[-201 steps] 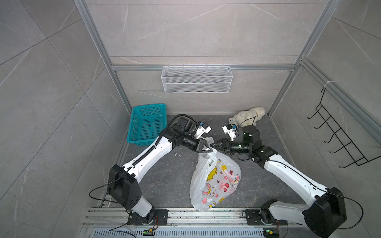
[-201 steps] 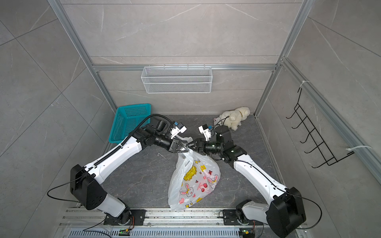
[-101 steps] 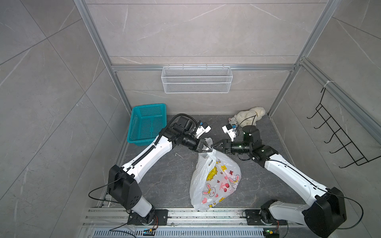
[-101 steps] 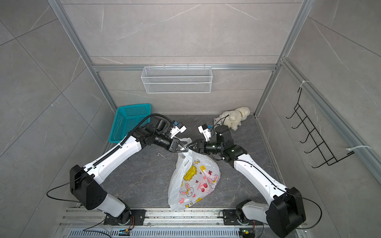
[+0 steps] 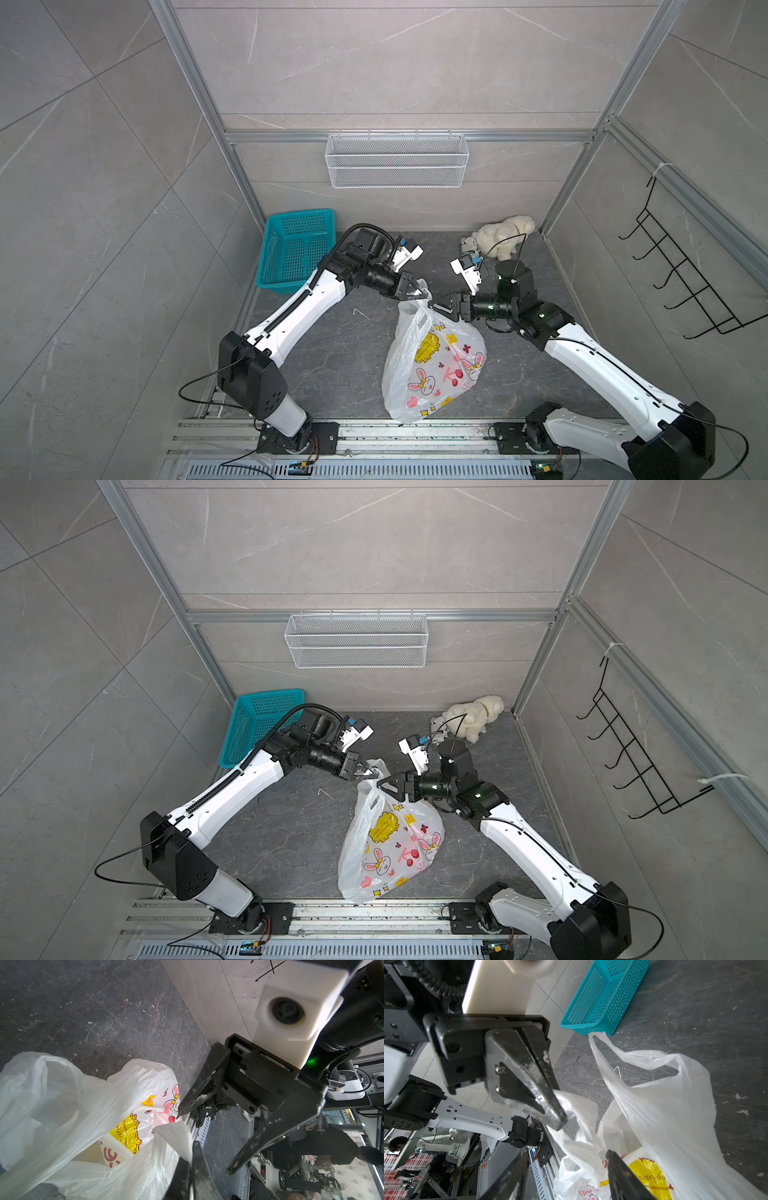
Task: Place the peach into a plastic bag & tie a knot
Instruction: Cross the plastic bag at the center of the board.
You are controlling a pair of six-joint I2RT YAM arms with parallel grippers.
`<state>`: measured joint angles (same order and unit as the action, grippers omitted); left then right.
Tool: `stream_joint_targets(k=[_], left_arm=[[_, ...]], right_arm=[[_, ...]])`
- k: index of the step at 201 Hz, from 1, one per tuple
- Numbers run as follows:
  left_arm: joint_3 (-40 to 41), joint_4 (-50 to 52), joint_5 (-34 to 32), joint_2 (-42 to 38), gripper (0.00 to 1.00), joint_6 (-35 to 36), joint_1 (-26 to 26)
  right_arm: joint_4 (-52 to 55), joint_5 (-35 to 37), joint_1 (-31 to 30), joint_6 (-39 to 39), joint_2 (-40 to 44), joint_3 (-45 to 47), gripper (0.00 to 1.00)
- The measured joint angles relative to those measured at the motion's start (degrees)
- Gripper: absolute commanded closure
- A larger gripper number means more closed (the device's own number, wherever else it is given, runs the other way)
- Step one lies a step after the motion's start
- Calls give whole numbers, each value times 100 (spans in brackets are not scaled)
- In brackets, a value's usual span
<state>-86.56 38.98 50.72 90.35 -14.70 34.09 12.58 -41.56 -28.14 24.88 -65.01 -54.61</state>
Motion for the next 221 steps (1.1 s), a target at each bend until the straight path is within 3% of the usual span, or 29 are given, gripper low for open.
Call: stream_joint_targets(k=[42,104,221], left_arm=[[0,-4,114,2,92,-31,-11],[-74,-4,280,46,90,-81,-11],[-173,323,531,131,89,81,-33]], right_arm=[[-11,153,-11,-446,-2,39,32],[-315,133,-369,-914,-223,15,35],[66,1069,-496,-1615,-197,-203,35]])
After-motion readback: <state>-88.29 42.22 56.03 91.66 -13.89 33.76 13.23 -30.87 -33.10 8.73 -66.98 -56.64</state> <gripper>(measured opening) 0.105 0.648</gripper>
